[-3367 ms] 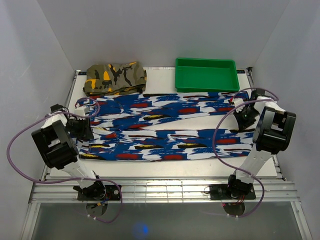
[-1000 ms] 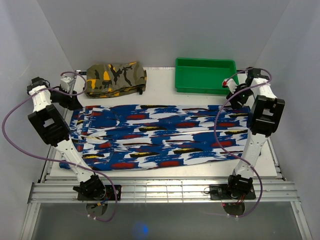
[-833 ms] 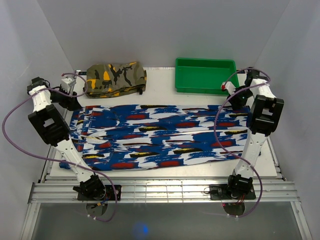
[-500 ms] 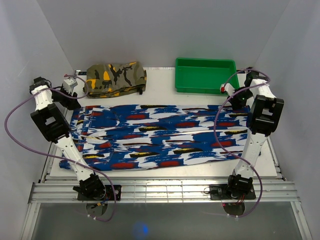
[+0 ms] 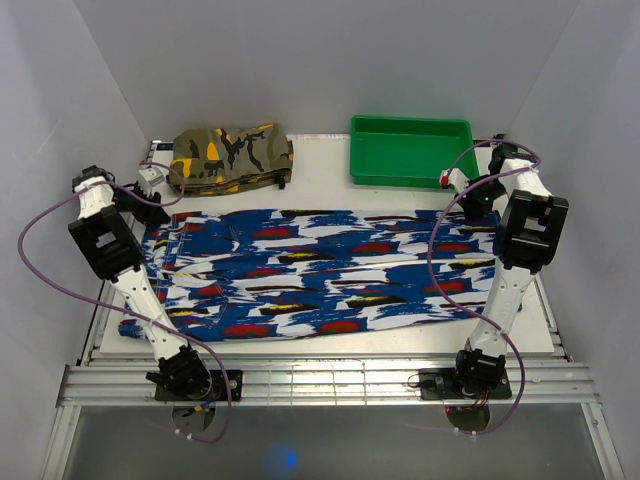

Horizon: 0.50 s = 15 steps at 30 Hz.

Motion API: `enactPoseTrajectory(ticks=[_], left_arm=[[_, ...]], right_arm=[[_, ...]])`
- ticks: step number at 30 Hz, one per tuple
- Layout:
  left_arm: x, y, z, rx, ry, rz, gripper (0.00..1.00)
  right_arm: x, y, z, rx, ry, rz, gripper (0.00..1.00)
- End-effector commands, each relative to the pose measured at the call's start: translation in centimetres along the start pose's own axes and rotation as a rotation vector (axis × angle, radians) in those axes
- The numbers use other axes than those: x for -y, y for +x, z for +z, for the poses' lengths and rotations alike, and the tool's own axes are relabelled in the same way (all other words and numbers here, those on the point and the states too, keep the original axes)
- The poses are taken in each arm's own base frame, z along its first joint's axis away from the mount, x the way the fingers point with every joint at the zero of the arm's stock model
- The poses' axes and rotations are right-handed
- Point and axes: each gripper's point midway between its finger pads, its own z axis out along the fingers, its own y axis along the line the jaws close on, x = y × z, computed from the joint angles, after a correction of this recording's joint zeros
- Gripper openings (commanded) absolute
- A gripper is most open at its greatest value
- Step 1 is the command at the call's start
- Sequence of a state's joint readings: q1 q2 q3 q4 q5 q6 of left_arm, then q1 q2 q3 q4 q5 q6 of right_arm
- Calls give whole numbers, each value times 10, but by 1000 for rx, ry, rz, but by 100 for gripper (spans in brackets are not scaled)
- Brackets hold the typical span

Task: Fold and stack the trousers
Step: Fold the trousers

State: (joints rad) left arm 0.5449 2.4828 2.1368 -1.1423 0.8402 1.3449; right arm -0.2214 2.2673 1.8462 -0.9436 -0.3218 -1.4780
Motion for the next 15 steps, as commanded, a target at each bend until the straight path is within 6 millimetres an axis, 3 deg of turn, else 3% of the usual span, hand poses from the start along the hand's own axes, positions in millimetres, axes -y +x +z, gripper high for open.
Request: enactPoseTrajectory(ticks=[1, 4, 5, 9, 13, 15], left_arm=[[8, 18, 5, -27, 38, -8, 53], [11, 24, 4, -58, 52, 4, 40], [11, 23, 3, -58, 52, 7, 26], [5, -1, -12, -30, 24, 38, 0], [-1, -34, -35, 29, -43, 63, 0], [-4, -55, -56, 80, -108, 98, 0]], right_arm=[[-16, 18, 10, -54, -56, 7, 13], [-11, 15, 6, -48, -36, 27, 8], [-9, 13, 3, -46, -26, 29, 8], [6, 4, -17, -25, 37, 43, 8], [13, -7, -45, 10, 94, 64, 8], [13, -14, -65, 24, 130, 56, 8]])
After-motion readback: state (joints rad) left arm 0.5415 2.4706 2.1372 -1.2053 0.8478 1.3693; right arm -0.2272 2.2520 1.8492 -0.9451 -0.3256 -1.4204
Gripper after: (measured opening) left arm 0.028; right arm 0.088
